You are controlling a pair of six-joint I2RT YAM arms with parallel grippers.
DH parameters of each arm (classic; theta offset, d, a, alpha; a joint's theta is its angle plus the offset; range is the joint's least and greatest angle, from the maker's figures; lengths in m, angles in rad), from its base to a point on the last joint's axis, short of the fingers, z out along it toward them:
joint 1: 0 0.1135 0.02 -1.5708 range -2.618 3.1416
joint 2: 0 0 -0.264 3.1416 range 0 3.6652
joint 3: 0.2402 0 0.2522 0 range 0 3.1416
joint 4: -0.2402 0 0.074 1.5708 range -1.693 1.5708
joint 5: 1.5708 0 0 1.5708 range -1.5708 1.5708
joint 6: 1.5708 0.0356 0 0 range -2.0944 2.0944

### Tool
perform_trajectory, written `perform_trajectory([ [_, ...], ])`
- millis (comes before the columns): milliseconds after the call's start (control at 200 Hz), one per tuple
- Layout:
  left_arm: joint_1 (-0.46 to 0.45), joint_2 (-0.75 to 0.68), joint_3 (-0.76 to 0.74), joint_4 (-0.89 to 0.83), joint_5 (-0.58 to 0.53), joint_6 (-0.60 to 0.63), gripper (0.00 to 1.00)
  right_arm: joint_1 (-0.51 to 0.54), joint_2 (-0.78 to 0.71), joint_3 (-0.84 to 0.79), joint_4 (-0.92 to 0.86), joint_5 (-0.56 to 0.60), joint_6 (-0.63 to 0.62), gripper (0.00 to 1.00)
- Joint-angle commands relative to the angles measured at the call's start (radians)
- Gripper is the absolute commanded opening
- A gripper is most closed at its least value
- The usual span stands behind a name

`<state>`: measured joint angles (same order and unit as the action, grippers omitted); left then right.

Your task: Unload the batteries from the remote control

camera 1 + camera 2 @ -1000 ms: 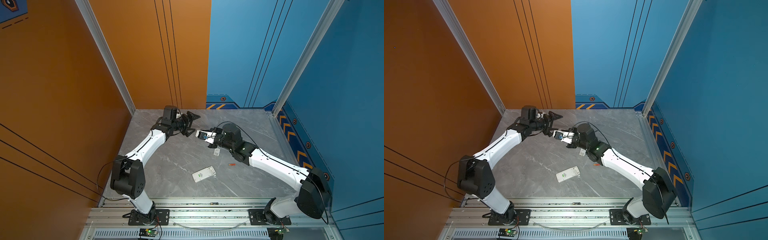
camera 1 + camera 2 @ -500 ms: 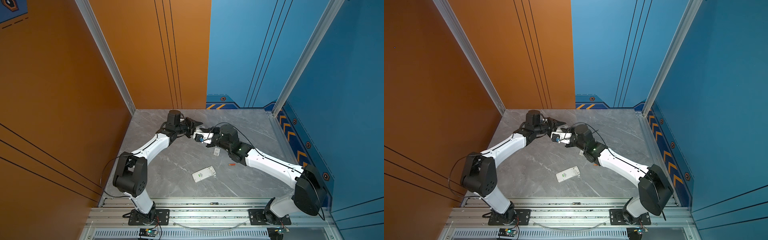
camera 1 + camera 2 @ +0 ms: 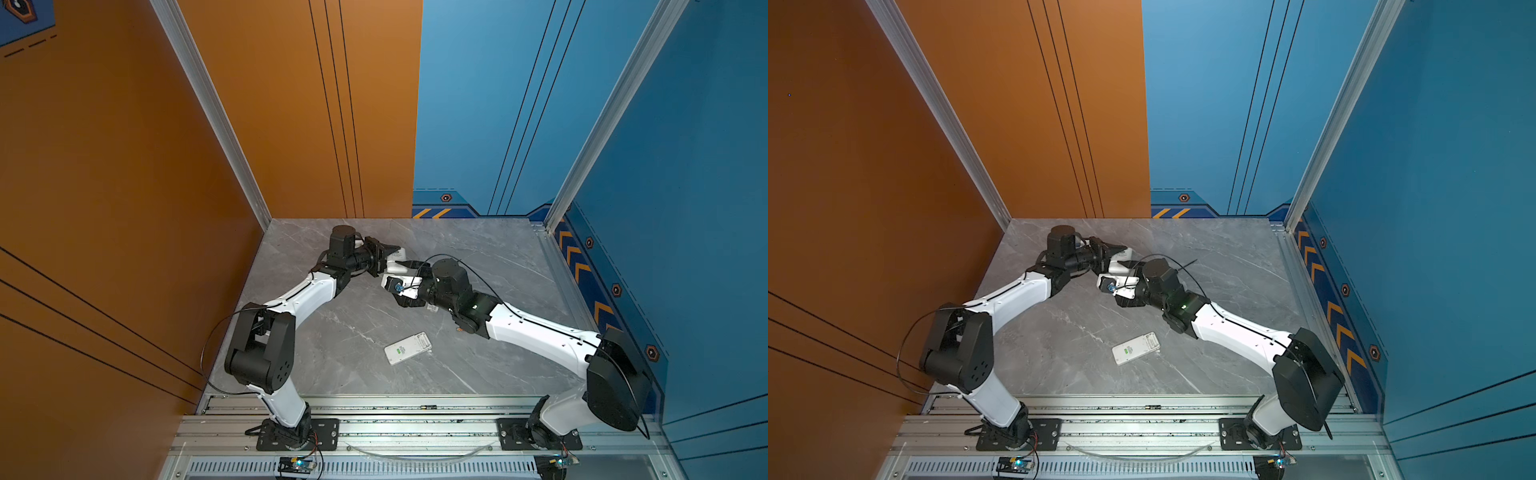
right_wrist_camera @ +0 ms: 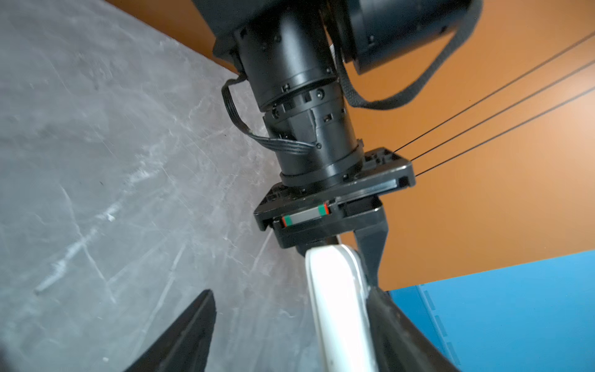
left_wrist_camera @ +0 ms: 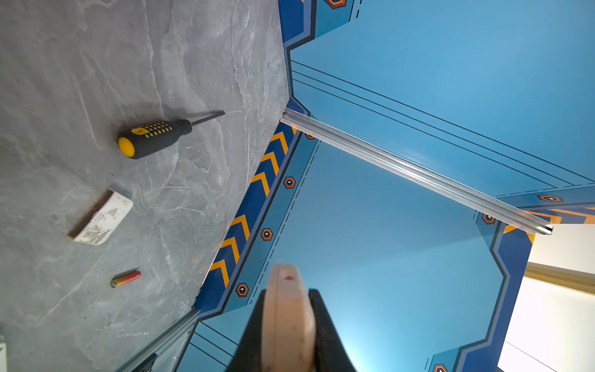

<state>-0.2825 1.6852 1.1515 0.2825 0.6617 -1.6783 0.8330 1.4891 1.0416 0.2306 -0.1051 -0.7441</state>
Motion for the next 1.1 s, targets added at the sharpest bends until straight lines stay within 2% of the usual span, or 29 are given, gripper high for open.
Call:
perform_trajectory([
  [0, 0.078, -0.034, 0.006, 0.082, -0.119, 0.021, 0.00, 0.042, -0.079, -0.063, -0.041, -0.053, 0.262, 0.93],
  [110, 0.133, -0.047, 0.020, 0.031, -0.203, 0.182, 0.00, 0.060, -0.150, -0.100, -0.006, -0.085, 0.574, 1.00],
  [240, 0.131, -0.066, 0.014, 0.001, -0.322, 0.441, 0.00, -0.001, -0.147, -0.066, 0.032, -0.048, 1.112, 1.00],
  [300, 0.109, -0.096, -0.043, 0.089, -0.405, 0.539, 0.00, -0.050, -0.100, -0.018, 0.009, -0.046, 1.379, 1.00],
  [385, 0.051, -0.146, -0.100, 0.167, -0.533, 0.708, 0.00, -0.120, 0.017, 0.039, 0.057, -0.140, 1.697, 0.96],
  [420, 0.026, -0.165, -0.131, 0.181, -0.600, 0.759, 0.00, -0.125, 0.068, 0.049, 0.138, -0.178, 1.810, 0.94],
  [470, 0.002, -0.185, -0.203, 0.252, -0.698, 0.771, 0.00, -0.159, 0.125, 0.038, 0.313, -0.179, 1.954, 0.90],
  [531, 0.001, -0.178, -0.282, 0.397, -0.732, 0.747, 0.00, -0.161, 0.174, 0.035, 0.425, -0.150, 2.048, 0.88],
  [596, 0.009, -0.161, -0.319, 0.468, -0.724, 0.721, 0.00, -0.157, 0.227, 0.044, 0.509, -0.154, 2.105, 0.86],
  [826, 0.009, -0.172, -0.340, 0.472, -0.745, 0.701, 0.00, -0.140, 0.329, -0.037, 0.678, -0.130, 2.286, 0.84],
  [1091, 0.001, -0.163, -0.354, 0.498, -0.745, 0.694, 0.00, -0.080, 0.426, -0.002, 0.750, -0.117, 2.339, 0.82],
])
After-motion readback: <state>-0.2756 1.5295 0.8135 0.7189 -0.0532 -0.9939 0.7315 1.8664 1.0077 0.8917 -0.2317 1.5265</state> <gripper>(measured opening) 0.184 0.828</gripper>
